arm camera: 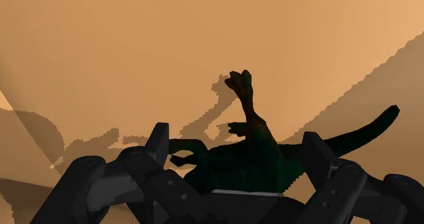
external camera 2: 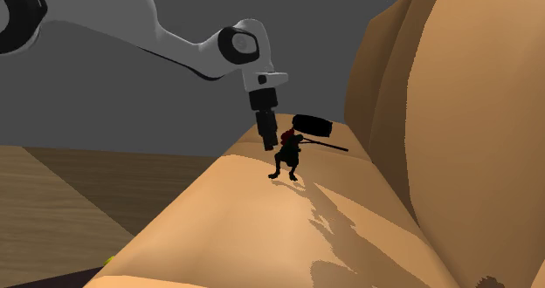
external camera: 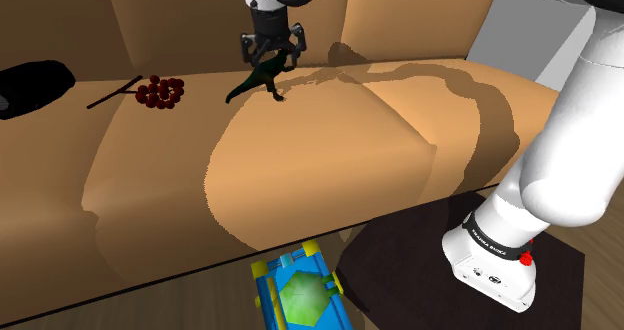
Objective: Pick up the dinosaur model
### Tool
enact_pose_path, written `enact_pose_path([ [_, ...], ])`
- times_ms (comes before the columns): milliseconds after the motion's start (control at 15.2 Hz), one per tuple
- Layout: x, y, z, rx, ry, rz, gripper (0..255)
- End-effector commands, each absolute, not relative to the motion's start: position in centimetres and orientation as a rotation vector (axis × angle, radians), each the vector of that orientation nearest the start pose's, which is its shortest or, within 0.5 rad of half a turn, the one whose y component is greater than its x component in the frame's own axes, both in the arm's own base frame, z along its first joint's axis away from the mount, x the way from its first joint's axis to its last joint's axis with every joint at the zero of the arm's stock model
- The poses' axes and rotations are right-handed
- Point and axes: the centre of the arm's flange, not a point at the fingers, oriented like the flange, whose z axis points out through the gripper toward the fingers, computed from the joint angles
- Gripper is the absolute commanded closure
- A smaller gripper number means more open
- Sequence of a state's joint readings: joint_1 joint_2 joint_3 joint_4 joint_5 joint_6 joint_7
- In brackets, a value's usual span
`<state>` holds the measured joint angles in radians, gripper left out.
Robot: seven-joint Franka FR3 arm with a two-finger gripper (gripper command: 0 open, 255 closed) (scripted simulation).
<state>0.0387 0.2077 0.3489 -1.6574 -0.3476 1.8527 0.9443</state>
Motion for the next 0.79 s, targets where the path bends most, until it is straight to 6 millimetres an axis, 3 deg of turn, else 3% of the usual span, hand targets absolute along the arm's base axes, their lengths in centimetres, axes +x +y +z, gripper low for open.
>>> enact_pose_path([
  [0, 61.5, 20.6, 48.7, -3.242, 0.824, -0.290, 0],
  [594, 61.5, 20.6, 44.7, -3.242, 0.824, -0.290, 0],
  [660, 62.2, 20.4, 44.6, -3.242, 0.823, -0.291, 255],
  [726, 62.8, 20.7, 44.2, -3.242, 0.823, -0.291, 255],
])
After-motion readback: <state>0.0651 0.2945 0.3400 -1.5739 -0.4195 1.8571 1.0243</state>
